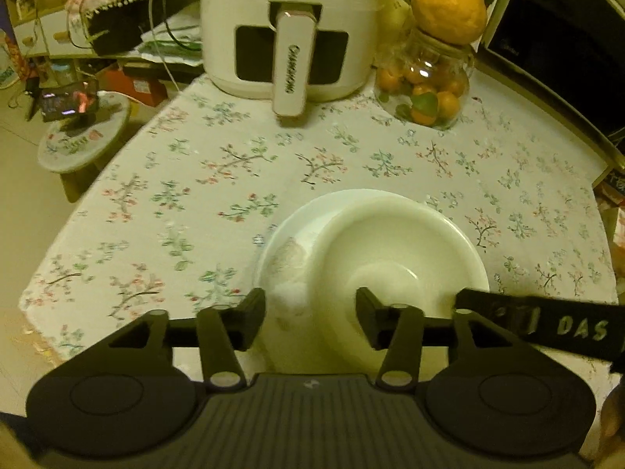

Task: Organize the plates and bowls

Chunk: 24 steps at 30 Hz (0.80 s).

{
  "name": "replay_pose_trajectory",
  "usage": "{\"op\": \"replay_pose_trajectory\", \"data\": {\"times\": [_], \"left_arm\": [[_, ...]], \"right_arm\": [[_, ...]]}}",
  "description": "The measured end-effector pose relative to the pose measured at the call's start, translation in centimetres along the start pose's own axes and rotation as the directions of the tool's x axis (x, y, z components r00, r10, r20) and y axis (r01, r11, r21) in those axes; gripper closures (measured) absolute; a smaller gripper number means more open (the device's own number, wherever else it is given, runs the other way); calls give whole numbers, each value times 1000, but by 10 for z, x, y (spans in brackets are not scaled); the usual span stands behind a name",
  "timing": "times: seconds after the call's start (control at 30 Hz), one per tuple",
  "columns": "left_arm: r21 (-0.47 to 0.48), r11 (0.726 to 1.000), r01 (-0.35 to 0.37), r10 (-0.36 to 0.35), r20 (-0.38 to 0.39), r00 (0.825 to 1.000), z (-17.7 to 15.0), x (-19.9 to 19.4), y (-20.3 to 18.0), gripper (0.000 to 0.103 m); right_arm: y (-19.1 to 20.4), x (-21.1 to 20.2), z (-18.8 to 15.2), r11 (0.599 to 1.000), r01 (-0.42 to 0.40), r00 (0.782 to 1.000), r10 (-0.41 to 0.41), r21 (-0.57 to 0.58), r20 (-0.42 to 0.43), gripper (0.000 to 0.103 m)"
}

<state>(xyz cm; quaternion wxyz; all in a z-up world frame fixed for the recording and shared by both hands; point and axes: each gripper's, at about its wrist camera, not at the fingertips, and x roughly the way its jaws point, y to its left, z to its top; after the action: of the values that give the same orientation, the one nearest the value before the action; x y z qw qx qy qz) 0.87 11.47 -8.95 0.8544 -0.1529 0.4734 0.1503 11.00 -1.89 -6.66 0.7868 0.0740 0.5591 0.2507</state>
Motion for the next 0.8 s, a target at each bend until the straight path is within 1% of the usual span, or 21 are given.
{"op": "replay_pose_trajectory", "data": {"times": [0.03,0.13,0.23,0.3,0.33,0.37,0.47,0.5,0.57,0.67,0.8], "left_arm": [[3,1000,-5,5,15,1000,-2,-7,2,51],[26,999,-22,20,79,997,-10,-34,5,42],[59,998,-34,25,146,989,-24,-67,5,29],[76,996,-38,24,182,983,-33,-89,6,24],[81,996,-35,18,195,981,-37,-100,7,20],[83,996,-28,10,209,978,-41,-110,7,15],[94,995,-32,7,254,967,-50,-140,7,5],[102,994,-37,9,267,964,-54,-149,6,4],[119,992,-42,7,284,959,-58,-165,3,1],[126,991,-38,-1,297,955,-59,-177,3,0],[134,990,-32,-10,304,953,-63,-192,3,0]], "right_arm": [[1,-5,-1,1000,3,1000,-3,0,18,75],[6,-24,-12,999,20,997,-18,-27,71,67],[14,-48,-29,997,47,991,-38,-64,125,63],[19,-67,-41,995,45,987,-31,-84,158,57],[21,-77,-47,995,49,984,-32,-91,173,52],[24,-88,-54,993,60,980,-40,-99,193,43],[29,-115,-71,990,82,971,-54,-112,235,25],[31,-124,-77,990,79,970,-49,-114,239,22],[34,-136,-86,990,83,968,-52,-115,247,11],[41,-152,-99,986,89,967,-52,-139,250,4],[46,-173,-107,985,95,960,-52,-145,274,2]]}}
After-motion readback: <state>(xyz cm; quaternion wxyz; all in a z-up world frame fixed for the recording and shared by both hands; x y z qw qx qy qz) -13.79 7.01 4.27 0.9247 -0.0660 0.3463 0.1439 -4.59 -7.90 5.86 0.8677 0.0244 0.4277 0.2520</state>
